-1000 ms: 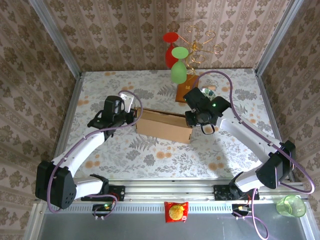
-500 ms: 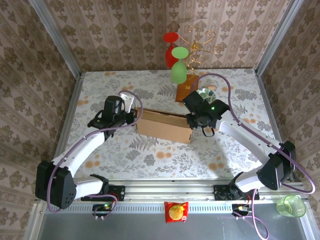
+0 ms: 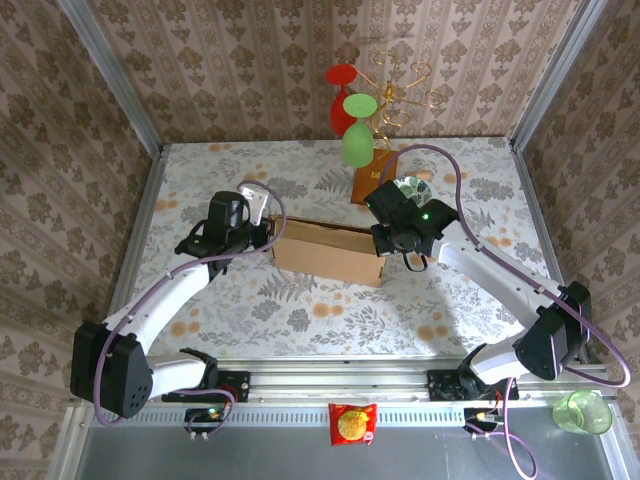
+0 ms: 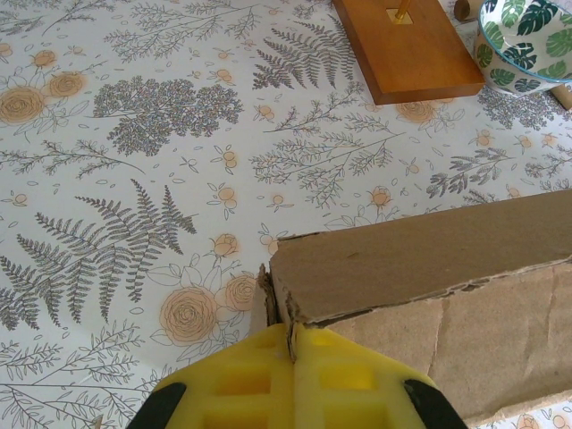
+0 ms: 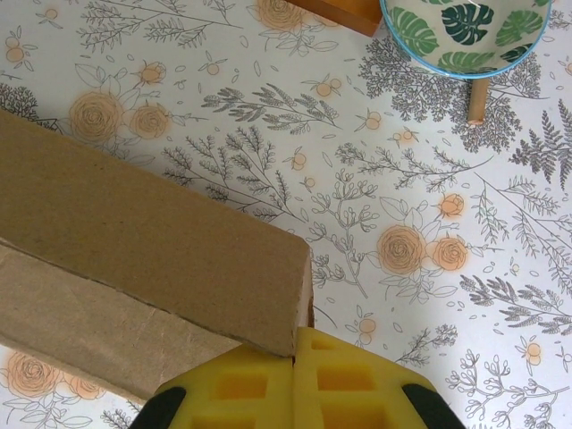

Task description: Fold the paper box

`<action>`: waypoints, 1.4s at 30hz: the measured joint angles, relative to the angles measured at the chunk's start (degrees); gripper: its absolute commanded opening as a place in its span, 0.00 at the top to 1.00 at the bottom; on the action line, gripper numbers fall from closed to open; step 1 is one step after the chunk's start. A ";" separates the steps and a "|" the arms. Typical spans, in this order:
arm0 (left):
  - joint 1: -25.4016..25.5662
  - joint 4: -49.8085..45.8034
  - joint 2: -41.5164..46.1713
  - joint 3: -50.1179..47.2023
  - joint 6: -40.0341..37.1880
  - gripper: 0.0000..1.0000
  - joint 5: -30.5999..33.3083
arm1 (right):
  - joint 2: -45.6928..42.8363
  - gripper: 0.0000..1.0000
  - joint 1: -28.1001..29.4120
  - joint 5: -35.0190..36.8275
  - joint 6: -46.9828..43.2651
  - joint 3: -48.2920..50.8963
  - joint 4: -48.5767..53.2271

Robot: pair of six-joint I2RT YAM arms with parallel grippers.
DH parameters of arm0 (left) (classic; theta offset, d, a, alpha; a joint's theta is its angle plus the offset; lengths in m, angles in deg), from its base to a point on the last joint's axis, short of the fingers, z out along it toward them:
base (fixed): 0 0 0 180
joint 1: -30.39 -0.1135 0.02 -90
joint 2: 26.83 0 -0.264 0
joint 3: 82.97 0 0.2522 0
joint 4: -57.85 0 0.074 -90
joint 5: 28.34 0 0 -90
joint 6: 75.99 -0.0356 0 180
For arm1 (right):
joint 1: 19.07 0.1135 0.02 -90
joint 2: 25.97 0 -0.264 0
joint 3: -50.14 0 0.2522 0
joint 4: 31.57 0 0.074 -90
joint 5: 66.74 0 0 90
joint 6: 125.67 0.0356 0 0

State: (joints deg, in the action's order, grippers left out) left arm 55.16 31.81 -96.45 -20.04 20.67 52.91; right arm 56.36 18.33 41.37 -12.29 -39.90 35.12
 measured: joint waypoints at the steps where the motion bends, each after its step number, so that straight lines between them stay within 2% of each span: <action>1: 0.00 0.00 0.00 0.00 0.13 1.00 0.00 | 0.02 1.00 0.00 -0.02 0.07 -0.04 0.11; 13: 0.33 -1.31 1.03 0.00 1.55 1.00 0.24 | 2.93 1.00 0.02 -1.49 2.36 -4.70 5.64; 42: 0.46 -1.44 1.27 0.00 4.31 1.00 1.79 | 4.42 1.00 -2.16 -11.08 7.48 -8.90 9.11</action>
State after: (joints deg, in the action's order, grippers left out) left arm 55.62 30.37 -95.18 -20.04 24.97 54.70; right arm 60.77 16.17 30.29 -4.82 -48.79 44.23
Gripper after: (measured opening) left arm 0.052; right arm 0.057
